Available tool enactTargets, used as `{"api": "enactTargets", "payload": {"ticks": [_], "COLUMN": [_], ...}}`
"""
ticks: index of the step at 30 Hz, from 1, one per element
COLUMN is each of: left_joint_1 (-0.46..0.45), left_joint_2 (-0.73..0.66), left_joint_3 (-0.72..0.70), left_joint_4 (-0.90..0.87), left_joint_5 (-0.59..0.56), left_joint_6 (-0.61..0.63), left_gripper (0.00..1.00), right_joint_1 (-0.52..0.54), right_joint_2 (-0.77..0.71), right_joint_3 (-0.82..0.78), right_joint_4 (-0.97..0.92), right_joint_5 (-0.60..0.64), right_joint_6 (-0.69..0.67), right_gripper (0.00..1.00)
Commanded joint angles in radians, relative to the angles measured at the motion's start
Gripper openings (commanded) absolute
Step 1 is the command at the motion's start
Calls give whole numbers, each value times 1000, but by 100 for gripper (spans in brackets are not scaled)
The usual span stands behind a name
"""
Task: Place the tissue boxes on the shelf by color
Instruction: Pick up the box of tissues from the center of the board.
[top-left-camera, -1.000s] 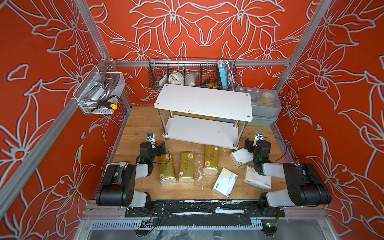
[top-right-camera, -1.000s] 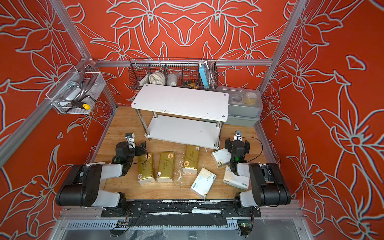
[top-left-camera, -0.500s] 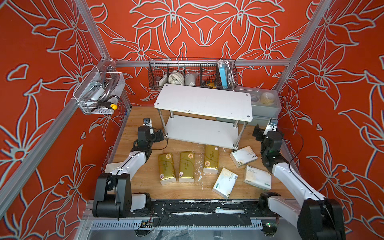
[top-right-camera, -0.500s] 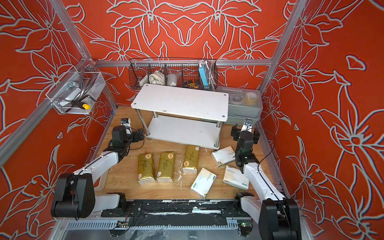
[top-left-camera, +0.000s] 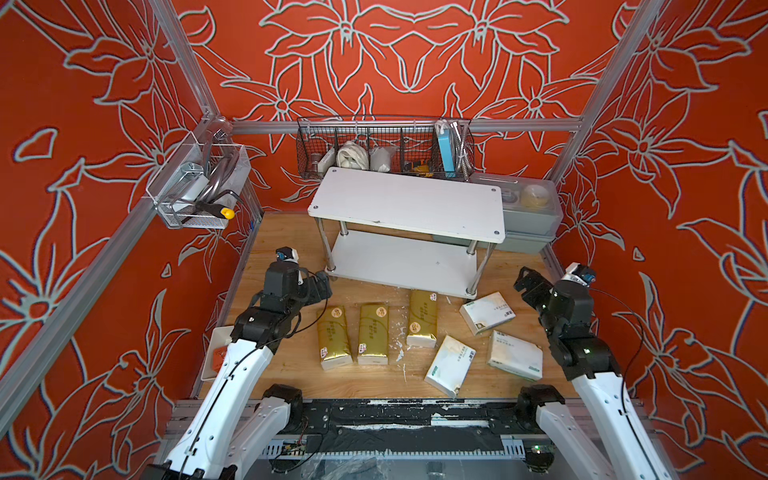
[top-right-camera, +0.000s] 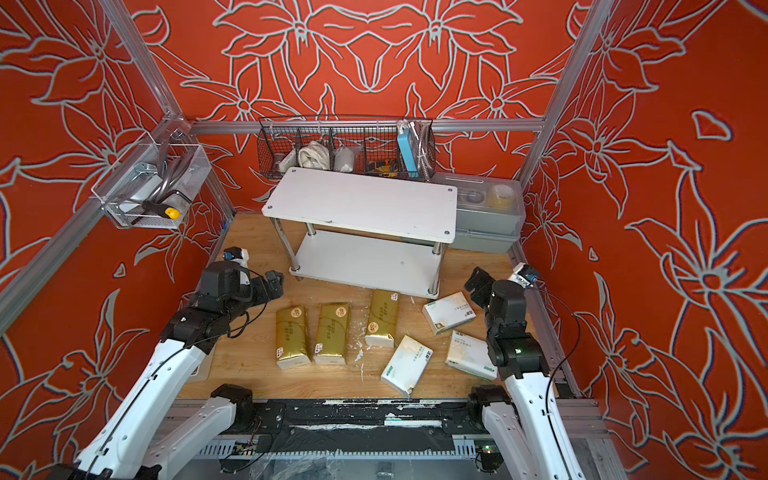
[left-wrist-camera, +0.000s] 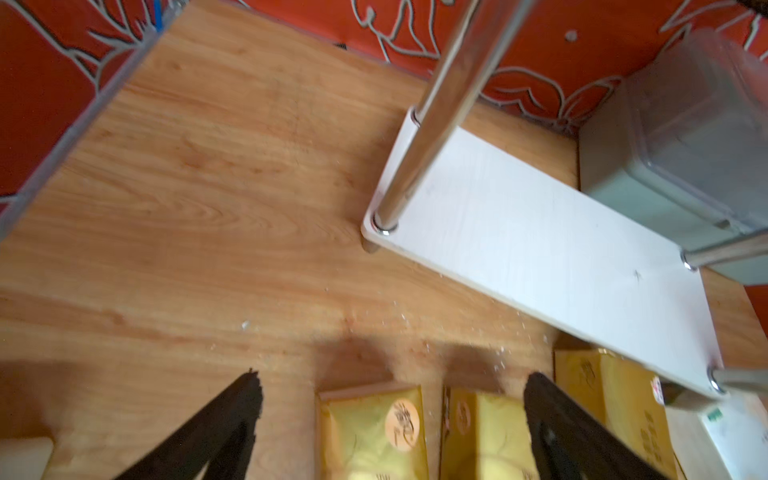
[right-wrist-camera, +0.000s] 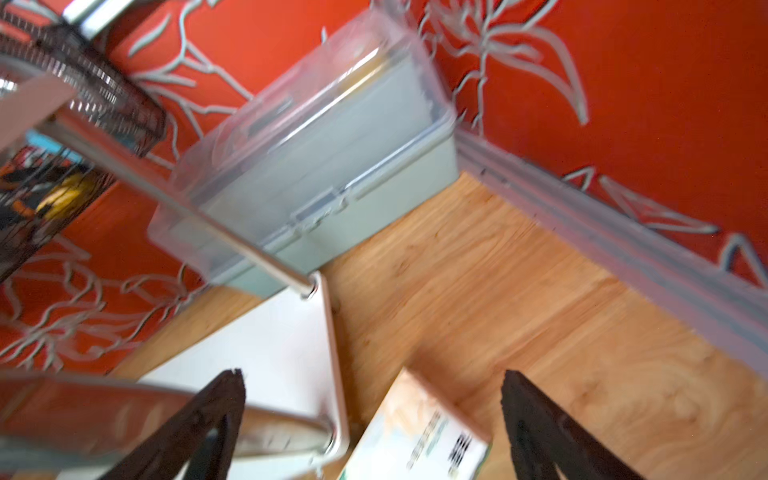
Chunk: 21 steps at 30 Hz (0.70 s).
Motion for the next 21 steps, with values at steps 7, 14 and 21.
{"api": "enactTargets", "payload": {"ticks": [7, 14, 21], "left_joint_1": [-133, -189, -262], "left_joint_2": [-116, 4, 64], "left_joint_3": [-21, -69, -148], "left_joint_4": [-344, -335, -295], "left_joint_5": [-19, 42, 6], "left_joint_6": [-222, -322, -410], "left_gripper": [98, 98, 98], "right_joint_1": [110, 198, 295], "right_joint_2": [-72, -50, 39], "right_joint_3": [36, 159, 226], "right_joint_4": [-446, -670, -697], "right_joint_5": [-409, -465, -467], "right_joint_6": [-17, -141, -179], "right_gripper": [95, 95, 95]}}
